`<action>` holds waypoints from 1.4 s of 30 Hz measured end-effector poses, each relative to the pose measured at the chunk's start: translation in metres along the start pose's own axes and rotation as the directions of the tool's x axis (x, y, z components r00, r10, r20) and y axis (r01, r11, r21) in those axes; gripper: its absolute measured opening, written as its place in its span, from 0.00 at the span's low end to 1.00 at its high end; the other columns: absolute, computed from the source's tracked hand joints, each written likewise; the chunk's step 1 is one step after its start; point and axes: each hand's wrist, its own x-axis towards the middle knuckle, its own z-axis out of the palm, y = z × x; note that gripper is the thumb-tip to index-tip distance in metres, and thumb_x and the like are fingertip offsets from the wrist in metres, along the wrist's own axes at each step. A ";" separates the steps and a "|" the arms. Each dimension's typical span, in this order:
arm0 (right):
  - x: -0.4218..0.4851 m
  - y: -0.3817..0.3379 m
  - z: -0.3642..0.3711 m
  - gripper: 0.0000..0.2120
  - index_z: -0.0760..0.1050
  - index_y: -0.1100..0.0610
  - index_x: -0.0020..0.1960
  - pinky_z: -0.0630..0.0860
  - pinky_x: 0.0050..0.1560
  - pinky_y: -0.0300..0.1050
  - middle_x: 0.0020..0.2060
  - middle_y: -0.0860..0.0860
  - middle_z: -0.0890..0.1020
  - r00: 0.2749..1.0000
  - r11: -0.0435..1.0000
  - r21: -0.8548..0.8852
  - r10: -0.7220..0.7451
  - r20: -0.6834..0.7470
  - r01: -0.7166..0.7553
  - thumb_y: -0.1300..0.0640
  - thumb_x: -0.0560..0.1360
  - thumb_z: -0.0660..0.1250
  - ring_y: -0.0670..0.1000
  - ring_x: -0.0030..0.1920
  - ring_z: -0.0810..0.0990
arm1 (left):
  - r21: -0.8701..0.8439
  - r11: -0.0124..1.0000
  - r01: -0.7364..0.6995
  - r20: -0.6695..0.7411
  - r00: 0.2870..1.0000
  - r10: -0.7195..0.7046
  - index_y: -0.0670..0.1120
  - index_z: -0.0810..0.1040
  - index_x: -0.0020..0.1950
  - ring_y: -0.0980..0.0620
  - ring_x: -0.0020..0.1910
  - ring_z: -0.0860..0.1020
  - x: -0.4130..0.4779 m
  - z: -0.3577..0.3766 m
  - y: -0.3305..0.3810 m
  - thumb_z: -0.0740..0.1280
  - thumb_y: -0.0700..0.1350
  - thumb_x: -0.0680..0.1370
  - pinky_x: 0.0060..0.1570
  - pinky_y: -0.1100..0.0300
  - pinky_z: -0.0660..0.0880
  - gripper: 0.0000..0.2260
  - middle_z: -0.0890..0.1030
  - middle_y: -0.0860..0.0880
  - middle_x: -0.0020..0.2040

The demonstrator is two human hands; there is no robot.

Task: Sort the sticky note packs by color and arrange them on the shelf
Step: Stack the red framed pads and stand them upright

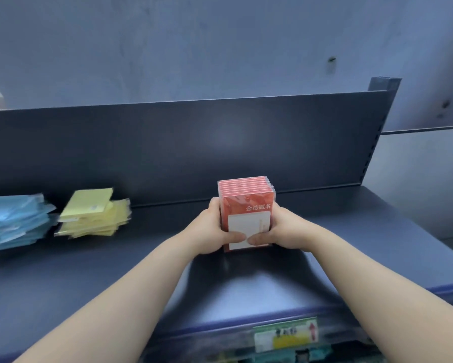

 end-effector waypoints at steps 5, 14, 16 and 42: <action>-0.002 0.037 -0.051 0.36 0.64 0.40 0.64 0.75 0.59 0.43 0.55 0.41 0.79 0.998 0.999 0.000 0.036 -0.054 -0.036 0.59 0.64 0.78 0.42 0.56 0.78 | -0.027 1.000 -0.015 0.029 0.999 0.016 0.54 0.61 0.66 0.58 0.57 0.77 0.043 0.041 0.026 0.78 0.51 0.64 0.59 0.53 0.76 0.37 0.77 0.58 0.58; -0.001 0.086 -0.121 0.33 0.66 0.39 0.60 0.74 0.55 0.37 0.53 0.40 0.81 0.993 0.998 0.048 0.056 -0.104 -0.051 0.64 0.66 0.76 0.39 0.54 0.79 | -0.162 0.987 -0.018 -0.003 1.000 0.018 0.51 0.61 0.70 0.57 0.59 0.75 0.099 0.110 0.056 0.74 0.48 0.71 0.59 0.58 0.74 0.33 0.76 0.56 0.60; 0.002 0.098 -0.129 0.33 0.66 0.42 0.64 0.74 0.58 0.40 0.54 0.41 0.81 0.988 0.996 0.065 0.076 -0.138 -0.067 0.62 0.66 0.77 0.41 0.55 0.79 | -0.161 0.986 -0.033 -0.013 0.999 0.031 0.52 0.61 0.71 0.57 0.59 0.75 0.110 0.121 0.062 0.73 0.48 0.72 0.59 0.59 0.73 0.32 0.75 0.56 0.62; 0.012 0.117 -0.129 0.20 0.66 0.46 0.70 0.68 0.55 0.40 0.60 0.44 0.78 0.924 0.994 -0.020 0.089 -0.372 -0.104 0.50 0.78 0.61 0.47 0.59 0.75 | 0.165 0.986 0.035 -0.196 0.981 -0.002 0.48 0.54 0.76 0.43 0.66 0.70 0.137 0.152 0.065 0.53 0.54 0.80 0.63 0.46 0.69 0.25 0.70 0.46 0.70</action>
